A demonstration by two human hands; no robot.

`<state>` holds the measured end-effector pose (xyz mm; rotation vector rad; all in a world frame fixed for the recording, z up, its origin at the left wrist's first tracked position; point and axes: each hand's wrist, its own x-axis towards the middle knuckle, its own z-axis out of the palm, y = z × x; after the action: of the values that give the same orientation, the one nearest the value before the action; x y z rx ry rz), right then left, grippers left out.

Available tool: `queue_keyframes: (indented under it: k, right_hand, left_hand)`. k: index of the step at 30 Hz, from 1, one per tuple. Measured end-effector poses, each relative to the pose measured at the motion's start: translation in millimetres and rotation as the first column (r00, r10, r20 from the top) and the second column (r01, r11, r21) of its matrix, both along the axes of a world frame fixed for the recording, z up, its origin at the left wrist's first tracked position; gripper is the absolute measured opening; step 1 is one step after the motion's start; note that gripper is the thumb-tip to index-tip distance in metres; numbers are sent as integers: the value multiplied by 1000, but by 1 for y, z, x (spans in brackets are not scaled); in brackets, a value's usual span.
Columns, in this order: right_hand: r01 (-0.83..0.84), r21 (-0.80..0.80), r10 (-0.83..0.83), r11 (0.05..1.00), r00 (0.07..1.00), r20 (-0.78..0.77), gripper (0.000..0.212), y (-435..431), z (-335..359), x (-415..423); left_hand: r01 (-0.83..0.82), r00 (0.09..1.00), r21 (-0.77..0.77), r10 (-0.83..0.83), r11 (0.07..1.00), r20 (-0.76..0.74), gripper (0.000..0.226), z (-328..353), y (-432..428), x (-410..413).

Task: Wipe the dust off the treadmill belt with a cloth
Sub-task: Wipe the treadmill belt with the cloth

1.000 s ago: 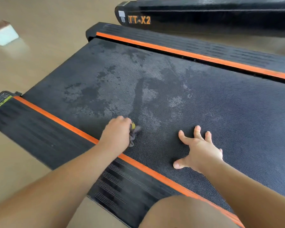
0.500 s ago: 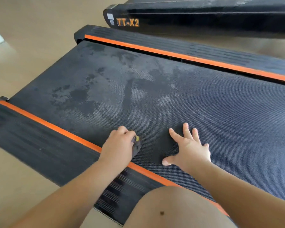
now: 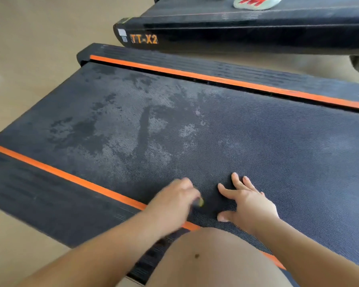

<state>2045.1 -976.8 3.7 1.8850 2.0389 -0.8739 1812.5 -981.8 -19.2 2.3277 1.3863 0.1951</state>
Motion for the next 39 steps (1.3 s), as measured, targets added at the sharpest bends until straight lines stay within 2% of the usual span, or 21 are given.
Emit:
queue_keyframes:
  k: [2, 4, 5, 7, 10, 11, 12, 14, 16, 18, 21, 22, 26, 29, 33, 36, 37, 39]
  right_hand:
    - [2, 4, -2, 1000, 1000, -7, 89, -1, -2, 0]
    - [11, 4, -11, 1000, 1000, -12, 88, -1, -2, -1]
    - [18, -3, -18, 1000, 1000, -14, 88, 0, -2, -1]
    - [21, -17, -22, 1000, 1000, -14, 89, 2, -1, -2]
    - [8, 4, -8, 1000, 1000, 2, 88, 1, -3, -1]
    - [2, 4, -2, 1000, 1000, 8, 88, 0, -2, -1]
    - [0, -1, 0, 1000, 1000, 12, 88, 0, -1, -1]
    - [0, -25, 1, 1000, 1000, 16, 89, 1, 2, -2]
    - [9, -48, -7, 999, 1000, 26, 90, 4, 3, -5]
    - [21, -60, -18, 998, 999, 51, 92, 9, 3, -8]
    - [8, -70, 0, 998, 993, 117, 97, 16, 6, -14]
    - [5, -63, 3, 998, 992, 124, 98, 17, 5, -15]
    - [0, -68, 10, 998, 990, 140, 98, 16, 3, -16]
    - [-12, -99, 26, 995, 989, 147, 98, 16, 11, -17]
    - [-36, -124, 57, 992, 983, 174, 91, 25, 37, -19]
    - [-71, 27, 66, 997, 985, 160, 66, 31, 46, -17]
    - [-90, 82, 79, 993, 988, 131, 64, 33, 46, -19]
    - [-141, 151, 135, 979, 990, 44, 75, 42, 41, -27]
  left_hand:
    - [-191, 979, 122, 198, 974, -46, 15, 0, 19, -39]
    - [-413, 910, 133, 415, 901, 15, 17, -1, 22, -53]
    - [-459, 888, 124, 457, 880, 44, 17, -2, 18, -43]
    - [-405, 915, 92, 402, 910, 41, 17, -5, 1, 4]
    - [-154, 988, -158, 149, 975, -39, 22, 2, -18, 59]
    - [-101, 995, -204, 103, 974, -2, 19, 5, -15, 59]
    - [-81, 993, -181, 95, 980, 68, 17, 6, -8, 49]
    - [-182, 977, -20, 183, 983, 109, 20, 7, 8, 16]
    - [-364, 931, 159, 356, 918, 77, 19, 13, 32, -24]
    - [-442, 896, 204, 441, 873, 56, 23, 22, 50, -51]
    - [-313, 950, 108, 312, 944, 28, 47, 22, 48, -56]
    - [-281, 960, 71, 279, 957, 39, 48, 18, 41, -54]
    - [-293, 952, 46, 287, 955, 104, 36, 6, 36, -60]
    - [-276, 960, 72, 271, 959, 69, 33, 5, 53, -65]
    - [-324, 946, -8, 324, 946, -24, 29, 10, 70, -58]
    - [-311, 947, -48, 305, 949, -104, 32, 11, 75, -55]
    - [-300, 950, -70, 292, 951, -106, 33, 12, 77, -55]
    - [-290, 956, -125, 279, 949, -94, 31, 13, 84, -60]
